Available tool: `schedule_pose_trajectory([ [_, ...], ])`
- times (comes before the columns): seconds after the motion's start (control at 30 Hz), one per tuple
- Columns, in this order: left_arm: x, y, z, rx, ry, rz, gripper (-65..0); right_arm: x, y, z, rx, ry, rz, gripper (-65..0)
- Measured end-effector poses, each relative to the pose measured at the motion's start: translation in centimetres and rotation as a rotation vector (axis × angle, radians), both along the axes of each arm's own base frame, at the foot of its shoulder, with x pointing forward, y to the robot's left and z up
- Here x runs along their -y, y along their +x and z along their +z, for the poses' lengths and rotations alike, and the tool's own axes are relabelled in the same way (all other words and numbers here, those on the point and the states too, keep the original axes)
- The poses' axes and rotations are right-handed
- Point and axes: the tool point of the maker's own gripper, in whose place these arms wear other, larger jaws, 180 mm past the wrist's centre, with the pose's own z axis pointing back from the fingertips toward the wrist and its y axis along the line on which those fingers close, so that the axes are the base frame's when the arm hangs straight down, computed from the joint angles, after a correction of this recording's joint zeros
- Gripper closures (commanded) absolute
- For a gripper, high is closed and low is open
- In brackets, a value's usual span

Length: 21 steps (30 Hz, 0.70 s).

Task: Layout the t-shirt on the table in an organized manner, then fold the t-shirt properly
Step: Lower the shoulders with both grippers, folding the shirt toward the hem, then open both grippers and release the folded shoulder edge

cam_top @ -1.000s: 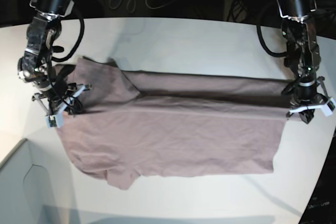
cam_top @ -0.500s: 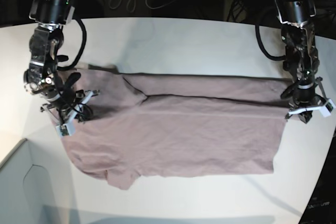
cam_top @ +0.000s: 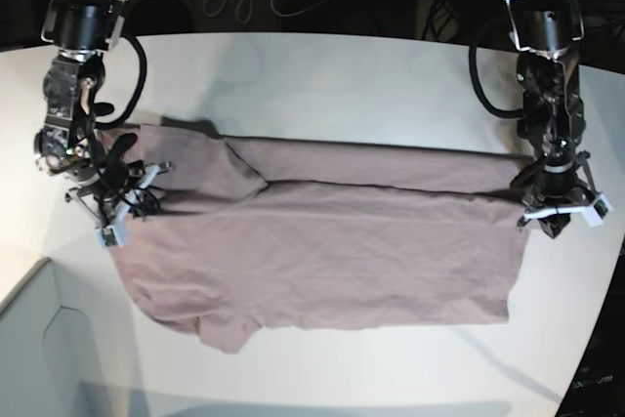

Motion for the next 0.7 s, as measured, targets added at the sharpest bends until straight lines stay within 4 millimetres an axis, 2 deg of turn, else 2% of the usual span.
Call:
schedule_pose_trajectory([
  [0.07, -0.2, -0.2, 0.0, -0.001, 0.001, 0.005, -25.8, 0.5, 0.0, 0.1, 0.001, -0.005, -0.007, -16.0],
  [0.13, -0.3, -0.5, -0.1, -0.005, 0.004, 0.007, -30.0, 0.5, -0.1, 0.3, 0.009, -0.008, -0.009, -20.9],
  [0.2, -0.3, -1.2, -0.4, -0.01, 0.004, 0.008, -30.2, 1.1, -0.4, 1.2, 0.042, -0.012, -0.033, -23.5],
  [0.33, -0.4, -3.1, -0.6, -0.019, 0.026, 0.003, -30.5, 3.9, -1.2, 3.6, 0.105, -0.061, -0.096, -25.4],
  [0.4, -0.5, -4.0, -1.3, -0.042, 0.028, 0.007, -30.6, 4.2, -1.8, 4.3, 0.128, -0.066, -0.113, -25.6],
  [0.6, -0.6, -5.7, -3.4, -0.097, 0.019, 0.009, -30.7, 5.6, -6.2, 2.5, 0.055, -0.096, -0.146, -25.6],
  [0.7, -0.5, -6.8, -5.1, -0.142, 0.004, 0.017, -30.7, 6.0, -7.0, 2.1, 0.042, -0.096, -0.157, -25.7],
])
